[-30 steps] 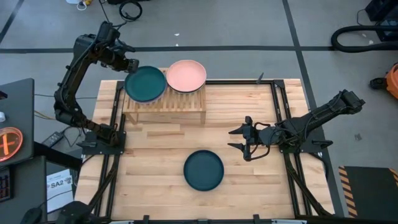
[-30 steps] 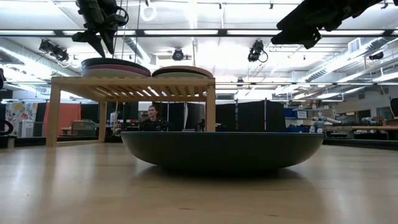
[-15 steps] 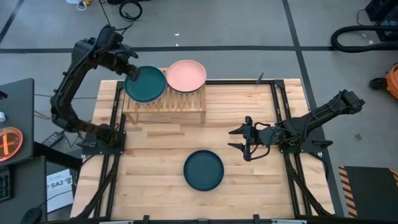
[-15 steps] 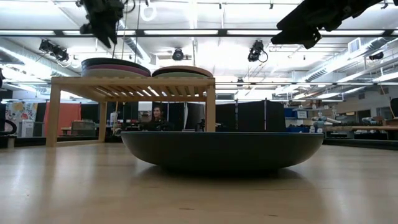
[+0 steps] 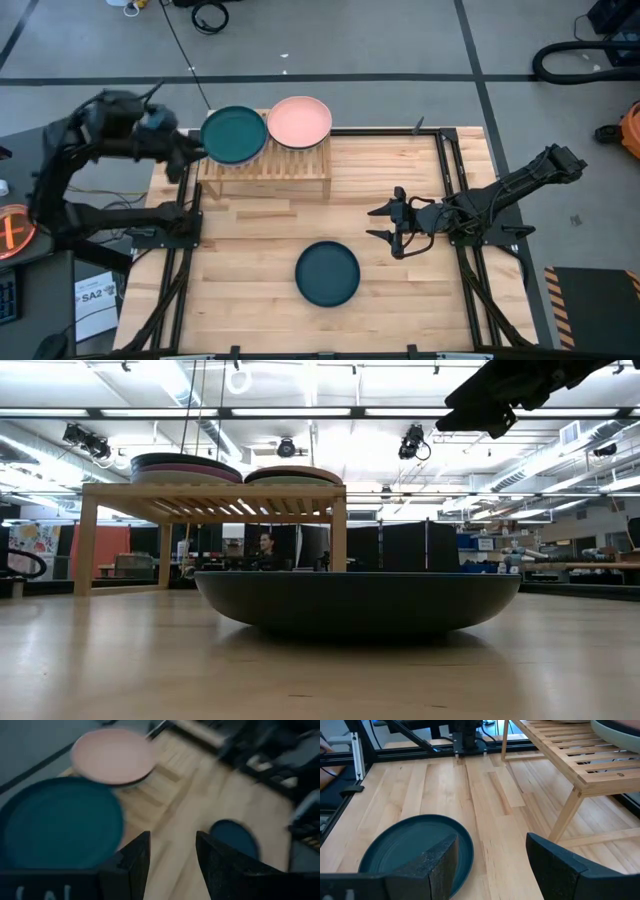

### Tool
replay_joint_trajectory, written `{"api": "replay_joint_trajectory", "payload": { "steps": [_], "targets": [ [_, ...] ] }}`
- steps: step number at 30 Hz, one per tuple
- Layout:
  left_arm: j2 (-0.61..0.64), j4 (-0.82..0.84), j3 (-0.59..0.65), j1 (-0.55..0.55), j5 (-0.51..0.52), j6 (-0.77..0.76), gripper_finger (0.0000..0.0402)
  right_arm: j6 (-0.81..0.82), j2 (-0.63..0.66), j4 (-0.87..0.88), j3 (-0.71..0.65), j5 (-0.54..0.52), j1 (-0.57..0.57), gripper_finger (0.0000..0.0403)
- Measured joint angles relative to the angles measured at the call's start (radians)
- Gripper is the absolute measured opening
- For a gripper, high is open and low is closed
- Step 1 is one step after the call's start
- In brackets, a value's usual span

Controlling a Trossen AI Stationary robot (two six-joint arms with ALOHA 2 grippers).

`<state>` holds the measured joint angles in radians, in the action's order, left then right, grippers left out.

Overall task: Place and stack plates onto a shelf
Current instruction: Stack the dark blue plate on the top of the light pink plate on the shelf

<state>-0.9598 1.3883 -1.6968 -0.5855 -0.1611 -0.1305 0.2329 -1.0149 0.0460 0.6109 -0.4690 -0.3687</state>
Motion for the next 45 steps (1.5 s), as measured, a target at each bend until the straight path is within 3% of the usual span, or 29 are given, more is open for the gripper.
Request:
{"api": "replay_joint_trajectory", "payload": {
  "steps": [4,12,23,28,35,45],
  "targets": [
    [0.124,-0.174,0.151,0.102,0.007,-0.075,0.0165,0.000,0.000,0.000,0.000,0.000,0.000,0.0239],
    [0.328,-0.617,0.638,0.243,0.007,-0.100,0.0165,0.000,0.000,0.000,0.000,0.000,0.000,0.0239],
    [0.369,-1.192,1.133,0.417,0.000,-0.096,0.0165,0.000,0.000,0.000,0.000,0.000,0.000,0.0239],
    [0.371,-1.426,1.266,0.500,0.008,-0.086,0.0165,0.000,0.000,0.000,0.000,0.000,0.000,0.0239],
    [0.371,-1.628,1.402,0.599,0.125,-0.081,0.0165,0.085,0.000,-0.030,0.000,0.000,0.000,0.0239],
    [0.369,-1.683,1.477,0.652,0.216,-0.083,0.0165,0.139,0.000,-0.106,0.030,0.026,0.000,0.0238]
  ]
}}
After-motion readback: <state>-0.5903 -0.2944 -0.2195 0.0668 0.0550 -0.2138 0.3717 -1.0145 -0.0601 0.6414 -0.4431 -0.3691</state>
